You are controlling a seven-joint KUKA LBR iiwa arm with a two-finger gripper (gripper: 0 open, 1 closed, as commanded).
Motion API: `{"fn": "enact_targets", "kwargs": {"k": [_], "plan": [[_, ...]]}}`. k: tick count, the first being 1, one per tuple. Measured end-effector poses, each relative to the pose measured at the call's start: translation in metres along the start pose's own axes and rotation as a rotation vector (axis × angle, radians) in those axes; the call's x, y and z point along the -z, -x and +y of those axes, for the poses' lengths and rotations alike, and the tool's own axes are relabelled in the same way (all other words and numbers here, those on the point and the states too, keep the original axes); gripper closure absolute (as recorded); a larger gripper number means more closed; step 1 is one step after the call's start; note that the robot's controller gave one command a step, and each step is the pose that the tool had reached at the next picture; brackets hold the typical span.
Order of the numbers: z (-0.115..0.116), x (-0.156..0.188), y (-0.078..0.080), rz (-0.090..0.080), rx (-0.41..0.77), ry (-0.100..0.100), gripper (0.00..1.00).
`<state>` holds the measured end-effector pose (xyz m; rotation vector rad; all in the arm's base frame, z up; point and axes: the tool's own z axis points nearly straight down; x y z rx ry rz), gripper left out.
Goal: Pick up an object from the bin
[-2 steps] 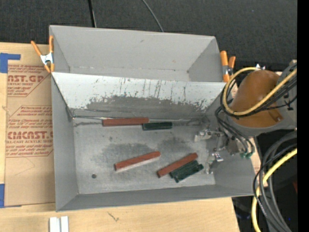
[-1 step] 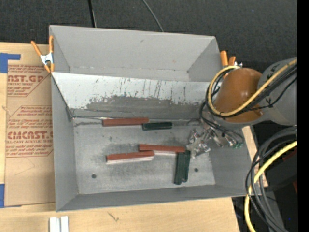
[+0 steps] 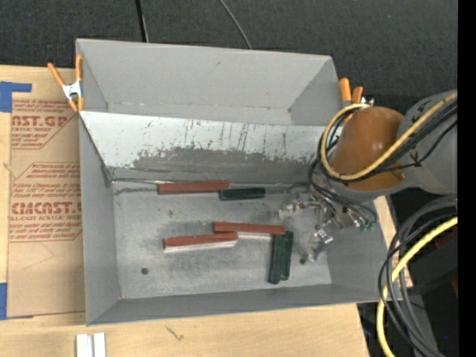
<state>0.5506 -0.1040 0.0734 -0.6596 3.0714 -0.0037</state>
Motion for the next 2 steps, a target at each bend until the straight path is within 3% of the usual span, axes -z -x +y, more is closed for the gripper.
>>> {"fn": "enact_targets", "kwargs": {"k": [1,2], "plan": [[-0.0001,0.0023,0.0037,-0.012,0.0,-0.004,1.0],[-0.0001,-0.0002,-0.0002,0.0,0.0,-0.001,0.0]]}}
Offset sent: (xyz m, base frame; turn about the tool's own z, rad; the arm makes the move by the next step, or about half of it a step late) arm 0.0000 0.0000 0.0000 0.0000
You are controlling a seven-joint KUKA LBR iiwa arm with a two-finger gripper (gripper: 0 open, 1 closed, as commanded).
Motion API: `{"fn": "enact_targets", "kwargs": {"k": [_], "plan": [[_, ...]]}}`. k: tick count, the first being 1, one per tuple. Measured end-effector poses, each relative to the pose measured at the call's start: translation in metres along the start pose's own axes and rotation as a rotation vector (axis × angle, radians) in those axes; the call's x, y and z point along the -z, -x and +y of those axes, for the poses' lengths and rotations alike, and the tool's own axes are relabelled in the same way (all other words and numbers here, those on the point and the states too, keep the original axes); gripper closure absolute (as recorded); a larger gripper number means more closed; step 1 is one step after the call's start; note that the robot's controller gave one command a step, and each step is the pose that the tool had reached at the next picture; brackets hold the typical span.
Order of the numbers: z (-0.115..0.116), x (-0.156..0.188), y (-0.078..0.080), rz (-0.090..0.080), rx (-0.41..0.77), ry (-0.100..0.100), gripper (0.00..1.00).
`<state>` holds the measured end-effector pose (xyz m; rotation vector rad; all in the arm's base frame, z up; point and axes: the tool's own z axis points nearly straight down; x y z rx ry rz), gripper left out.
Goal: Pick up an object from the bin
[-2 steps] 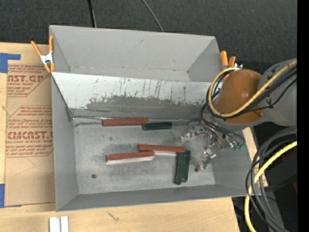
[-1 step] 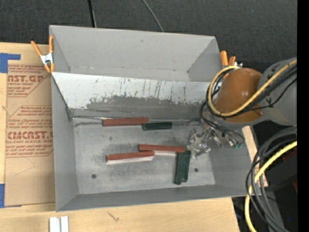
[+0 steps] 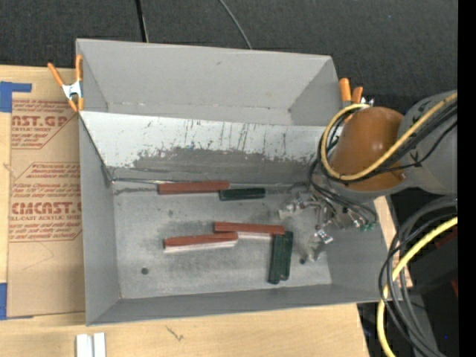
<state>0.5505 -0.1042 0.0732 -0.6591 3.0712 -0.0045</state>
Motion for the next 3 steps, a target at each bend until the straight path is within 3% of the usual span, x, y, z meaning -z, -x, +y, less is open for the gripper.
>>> {"fn": "enact_targets", "kwargs": {"k": [1,2,3], "plan": [[0.0,0.0,0.0,-0.001,0.0,0.0,0.0],[0.039,0.003,-0.005,-0.016,0.326,-0.007,1.0],[0.039,0.003,-0.005,-0.016,0.324,-0.007,1.0]]}}
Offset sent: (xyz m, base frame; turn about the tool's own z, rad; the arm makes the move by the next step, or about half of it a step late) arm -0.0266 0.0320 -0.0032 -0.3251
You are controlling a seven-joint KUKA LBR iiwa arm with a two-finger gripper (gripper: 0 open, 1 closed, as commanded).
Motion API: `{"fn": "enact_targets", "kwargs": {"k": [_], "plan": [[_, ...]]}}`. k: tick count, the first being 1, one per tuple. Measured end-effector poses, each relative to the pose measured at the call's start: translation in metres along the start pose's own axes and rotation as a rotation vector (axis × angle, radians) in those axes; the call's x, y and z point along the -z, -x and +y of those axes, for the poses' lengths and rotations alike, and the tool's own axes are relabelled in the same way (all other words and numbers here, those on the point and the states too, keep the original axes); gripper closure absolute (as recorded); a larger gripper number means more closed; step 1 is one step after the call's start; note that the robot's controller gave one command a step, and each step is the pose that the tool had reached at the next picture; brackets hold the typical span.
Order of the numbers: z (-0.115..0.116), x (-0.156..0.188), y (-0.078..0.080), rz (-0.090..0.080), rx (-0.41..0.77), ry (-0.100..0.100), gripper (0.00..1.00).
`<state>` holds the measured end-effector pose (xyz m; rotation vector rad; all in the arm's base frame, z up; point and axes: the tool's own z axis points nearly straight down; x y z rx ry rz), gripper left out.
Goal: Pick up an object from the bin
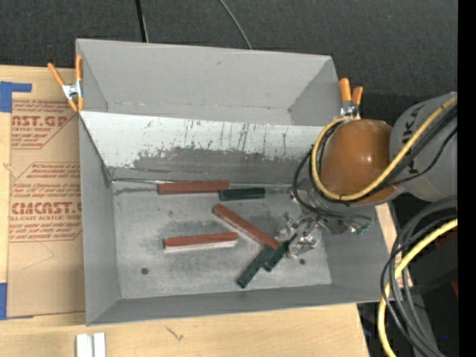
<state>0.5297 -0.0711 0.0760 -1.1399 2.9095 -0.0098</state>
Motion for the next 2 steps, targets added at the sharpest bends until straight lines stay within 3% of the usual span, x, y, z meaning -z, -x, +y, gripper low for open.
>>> {"fn": "enact_targets", "kwargs": {"k": [1,2], "plan": [[0.01,0.046,-0.008,0.015,0.051,0.019,1.0],[0.036,0.22,-0.01,0.009,-0.049,0.009,1.0]]}}
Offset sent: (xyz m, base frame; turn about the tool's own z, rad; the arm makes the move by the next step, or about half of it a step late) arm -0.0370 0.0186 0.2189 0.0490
